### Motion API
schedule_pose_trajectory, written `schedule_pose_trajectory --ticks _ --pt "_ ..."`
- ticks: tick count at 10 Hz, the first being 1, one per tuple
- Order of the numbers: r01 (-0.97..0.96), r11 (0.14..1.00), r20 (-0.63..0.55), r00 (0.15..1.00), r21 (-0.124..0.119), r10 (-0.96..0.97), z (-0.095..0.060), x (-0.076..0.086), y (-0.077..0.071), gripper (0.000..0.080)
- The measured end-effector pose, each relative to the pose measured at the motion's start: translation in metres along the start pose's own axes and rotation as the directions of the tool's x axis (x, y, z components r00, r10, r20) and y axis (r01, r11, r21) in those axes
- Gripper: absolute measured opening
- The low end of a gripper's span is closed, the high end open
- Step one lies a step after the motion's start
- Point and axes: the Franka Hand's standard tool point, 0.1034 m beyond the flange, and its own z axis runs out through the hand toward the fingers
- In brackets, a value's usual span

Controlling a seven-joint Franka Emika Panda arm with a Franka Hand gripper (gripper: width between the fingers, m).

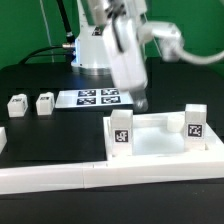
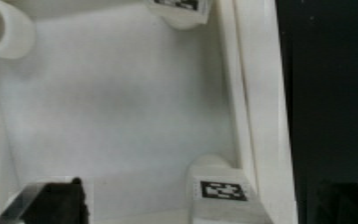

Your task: Assemble square table

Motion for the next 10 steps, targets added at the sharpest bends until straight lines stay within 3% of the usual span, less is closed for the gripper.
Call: schedule_pose_trajectory --ticks 1,5,6,8,10 --pt "0.161 0.987 -0.019 0.987 -0.01 -0.161 0.0 -0.001 0.002 0.0649" --pt "0.424 0.906 -0.017 0.905 -0.018 -0.424 0.002 0.002 0.003 0.0649" --pt "0.536 0.844 -0.026 0.844 -0.02 -0.536 0.007 0.008 0.009 0.0649" --pt "0.743 0.667 -0.026 0.667 -0.049 -0.745 0.017 0.022 0.033 0.0649" --pt "0.886 0.454 -0.067 0.449 -0.093 -0.891 0.04 0.043 0.051 0.0649"
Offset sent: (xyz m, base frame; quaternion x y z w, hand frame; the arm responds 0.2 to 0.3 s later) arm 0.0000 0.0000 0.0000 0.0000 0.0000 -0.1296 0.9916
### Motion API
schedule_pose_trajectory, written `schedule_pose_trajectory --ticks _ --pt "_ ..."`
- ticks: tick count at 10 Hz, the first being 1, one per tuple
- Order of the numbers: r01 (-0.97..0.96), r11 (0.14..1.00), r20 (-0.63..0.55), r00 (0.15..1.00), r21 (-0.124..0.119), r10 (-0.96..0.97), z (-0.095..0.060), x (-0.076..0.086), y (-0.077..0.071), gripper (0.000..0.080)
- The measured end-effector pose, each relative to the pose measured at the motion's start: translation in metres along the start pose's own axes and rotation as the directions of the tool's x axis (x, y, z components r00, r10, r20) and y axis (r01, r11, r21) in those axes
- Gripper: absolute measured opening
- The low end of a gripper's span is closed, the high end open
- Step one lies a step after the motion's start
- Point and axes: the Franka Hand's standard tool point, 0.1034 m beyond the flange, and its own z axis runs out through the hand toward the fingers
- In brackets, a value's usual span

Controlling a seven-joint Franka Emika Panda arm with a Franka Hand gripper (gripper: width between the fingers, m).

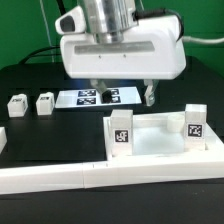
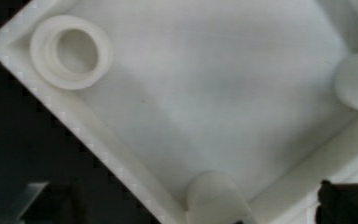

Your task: Assemble square table

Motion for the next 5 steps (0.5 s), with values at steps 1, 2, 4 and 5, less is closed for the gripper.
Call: schedule_pose_trajectory --ticks 1,2,4,5 --pt "0.184 0.982 -0.046 0.982 -0.027 -0.186 0.016 -0.002 0.012 0.0649" --pt "0.318 0.947 -0.069 0.945 -0.053 -0.321 0.029 -0.002 0.014 0.0649" --pt "0.474 0.877 -0.056 0.876 -0.08 -0.479 0.046 0.003 0.027 0.0649" --pt "0.469 0.88 -0.053 0.879 -0.077 -0.473 0.053 0.009 0.031 0.0649"
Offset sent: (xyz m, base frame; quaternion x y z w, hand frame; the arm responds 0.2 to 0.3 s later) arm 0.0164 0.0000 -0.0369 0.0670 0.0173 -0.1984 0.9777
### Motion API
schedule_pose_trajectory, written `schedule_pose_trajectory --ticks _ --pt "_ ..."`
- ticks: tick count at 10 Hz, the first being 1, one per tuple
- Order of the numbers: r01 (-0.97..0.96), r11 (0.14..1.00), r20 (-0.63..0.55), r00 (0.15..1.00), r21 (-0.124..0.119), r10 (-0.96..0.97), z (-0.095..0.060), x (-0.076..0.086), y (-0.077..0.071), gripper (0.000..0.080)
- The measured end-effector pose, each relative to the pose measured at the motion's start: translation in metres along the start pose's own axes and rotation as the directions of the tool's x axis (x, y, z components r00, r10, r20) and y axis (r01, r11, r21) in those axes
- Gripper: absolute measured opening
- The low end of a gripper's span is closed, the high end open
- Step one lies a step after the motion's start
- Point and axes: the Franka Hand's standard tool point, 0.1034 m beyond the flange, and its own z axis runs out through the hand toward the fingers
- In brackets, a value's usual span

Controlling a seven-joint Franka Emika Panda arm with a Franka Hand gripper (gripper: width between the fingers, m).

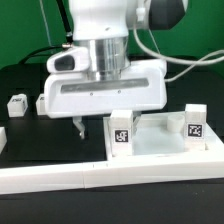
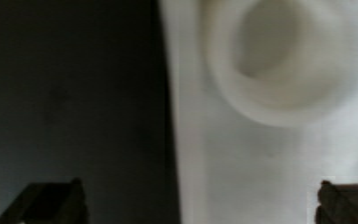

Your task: Assemble square table

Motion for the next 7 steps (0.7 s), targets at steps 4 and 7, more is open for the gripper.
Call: schedule_pose_trajectory --ticks 4,7 --pt "-0.08 0.997 0.023 0.997 0.019 0.08 0.0041 0.0043 0.0054 0.0527" --pt "-0.081 0.997 0.023 0.996 0.019 0.081 0.0041 0.0043 0.006 0.0252"
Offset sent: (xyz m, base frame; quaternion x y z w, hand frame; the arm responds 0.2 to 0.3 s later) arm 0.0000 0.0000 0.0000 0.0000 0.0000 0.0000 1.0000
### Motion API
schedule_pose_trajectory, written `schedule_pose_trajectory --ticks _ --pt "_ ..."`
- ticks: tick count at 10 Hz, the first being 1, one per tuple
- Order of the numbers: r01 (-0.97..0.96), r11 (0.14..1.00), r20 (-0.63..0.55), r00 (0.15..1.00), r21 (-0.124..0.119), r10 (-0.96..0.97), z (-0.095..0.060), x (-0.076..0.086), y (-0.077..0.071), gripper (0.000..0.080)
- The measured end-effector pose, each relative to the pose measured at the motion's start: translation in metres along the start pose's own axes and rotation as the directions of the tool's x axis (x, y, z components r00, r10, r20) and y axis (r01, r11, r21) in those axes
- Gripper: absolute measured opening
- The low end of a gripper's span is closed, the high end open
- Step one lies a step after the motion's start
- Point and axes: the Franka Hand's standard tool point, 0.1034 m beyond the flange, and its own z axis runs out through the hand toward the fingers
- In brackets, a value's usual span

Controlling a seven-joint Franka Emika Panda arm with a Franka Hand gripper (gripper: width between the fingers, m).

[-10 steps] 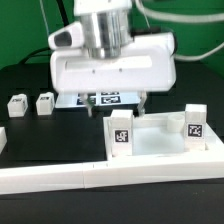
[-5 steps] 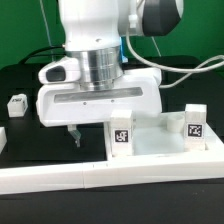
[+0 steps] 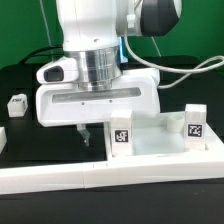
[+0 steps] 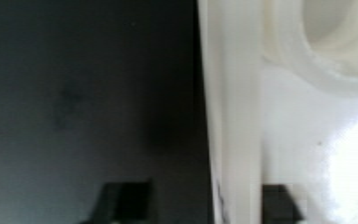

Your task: Assemble square table

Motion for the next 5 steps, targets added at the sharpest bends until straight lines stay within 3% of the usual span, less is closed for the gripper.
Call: schedule_pose_trajectory --ticks 1,5 --pt "0.003 1.0 0.001 1.0 0.0 -0.003 0.0001 -0.0004 -0.0001 0.0079" --pt "0.008 1.0 0.002 1.0 0.0 -0.008 0.0001 -0.0005 -0.0002 0.0057"
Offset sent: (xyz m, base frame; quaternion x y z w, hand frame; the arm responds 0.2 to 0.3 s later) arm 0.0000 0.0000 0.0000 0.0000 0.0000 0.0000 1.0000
